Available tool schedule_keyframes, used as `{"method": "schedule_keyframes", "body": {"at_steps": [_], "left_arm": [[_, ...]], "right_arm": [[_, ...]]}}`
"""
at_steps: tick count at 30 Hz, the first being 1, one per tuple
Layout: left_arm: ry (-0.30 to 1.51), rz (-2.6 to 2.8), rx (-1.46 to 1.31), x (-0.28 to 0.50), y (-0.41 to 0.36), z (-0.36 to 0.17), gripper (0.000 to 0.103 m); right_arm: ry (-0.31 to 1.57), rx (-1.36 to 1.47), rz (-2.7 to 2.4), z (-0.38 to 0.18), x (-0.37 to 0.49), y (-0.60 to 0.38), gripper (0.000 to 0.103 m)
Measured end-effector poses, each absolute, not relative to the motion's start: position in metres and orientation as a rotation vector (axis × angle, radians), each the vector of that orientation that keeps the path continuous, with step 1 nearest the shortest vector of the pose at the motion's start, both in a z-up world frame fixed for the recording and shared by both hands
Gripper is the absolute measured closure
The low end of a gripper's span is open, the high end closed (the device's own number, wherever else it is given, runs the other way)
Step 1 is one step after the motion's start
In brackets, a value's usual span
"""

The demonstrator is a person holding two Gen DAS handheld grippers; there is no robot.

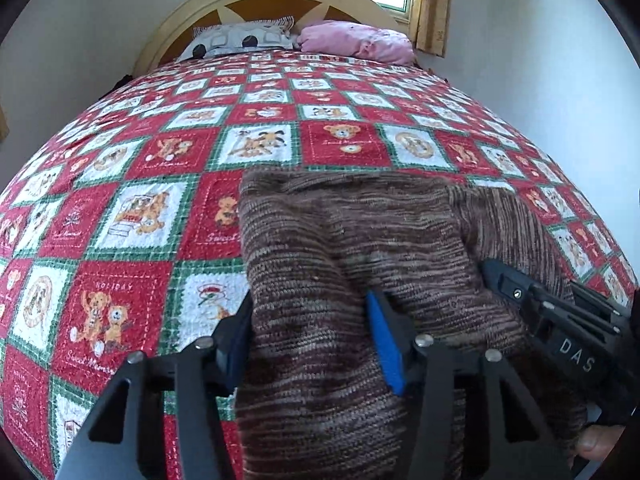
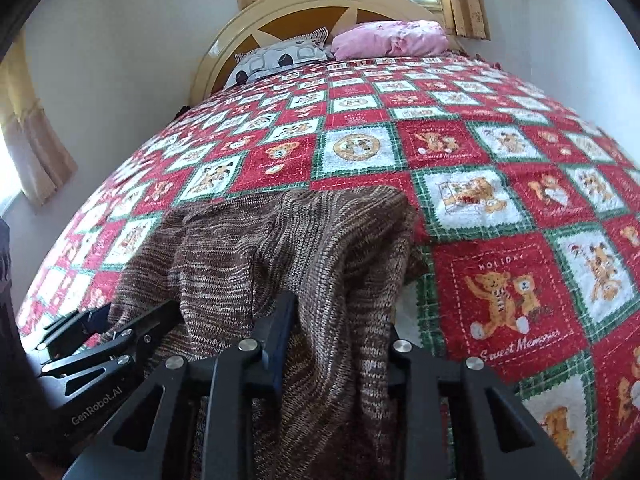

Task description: Fold small clothes

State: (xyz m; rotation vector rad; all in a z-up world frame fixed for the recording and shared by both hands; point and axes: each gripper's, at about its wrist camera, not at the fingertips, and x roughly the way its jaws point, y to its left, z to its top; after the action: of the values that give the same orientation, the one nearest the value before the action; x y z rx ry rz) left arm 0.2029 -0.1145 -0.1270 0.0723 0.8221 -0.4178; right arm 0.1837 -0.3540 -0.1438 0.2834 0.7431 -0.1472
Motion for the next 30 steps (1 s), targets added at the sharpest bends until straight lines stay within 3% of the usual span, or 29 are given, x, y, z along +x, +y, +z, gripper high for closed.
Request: {"method": "schedule_keyframes", "body": {"at_steps": [12,14,16,17,21,26,28,30], "left_arm": [[0.876,-0.417,-0.006,0.212,-0.105,-0.132,0.029],[0.902,-0.463,-0.043,0.215,-0.102,-0.133,0.024],[0.948,-0.589,-0.154,0.225,-0.090,-0.134,0.007],[0.962,-0.638,-0.222,0.229,-0.083,-0.134,0.005],[1.015,-0.723,-0.445,0.245,-0.059,-0.139,0.005],[1.037,-0.728,-0.405,0.254,-0.070,-0.137,0.009],[1.010,-0.663,-0.302,0.251,-0.081,-0.135,0.032],[0.976,-0.592,-0.175,0.243,-0.095,-0.132,0.039]], "right_arm": [[0.734,0.365,-0.114,-0.148,0.183,-0.365,0.073],[0.733,0.374,-0.110,-0.148,0.183,-0.366,0.073],[0.732,0.397,-0.099,-0.149,0.183,-0.369,0.073],[0.731,0.417,-0.089,-0.150,0.182,-0.372,0.073],[0.720,0.500,-0.052,-0.155,0.181,-0.383,0.073],[0.716,0.530,-0.036,-0.157,0.182,-0.386,0.073],[0.715,0.536,-0.033,-0.158,0.182,-0.387,0.073],[0.716,0.537,-0.032,-0.158,0.182,-0.387,0.073]]}}
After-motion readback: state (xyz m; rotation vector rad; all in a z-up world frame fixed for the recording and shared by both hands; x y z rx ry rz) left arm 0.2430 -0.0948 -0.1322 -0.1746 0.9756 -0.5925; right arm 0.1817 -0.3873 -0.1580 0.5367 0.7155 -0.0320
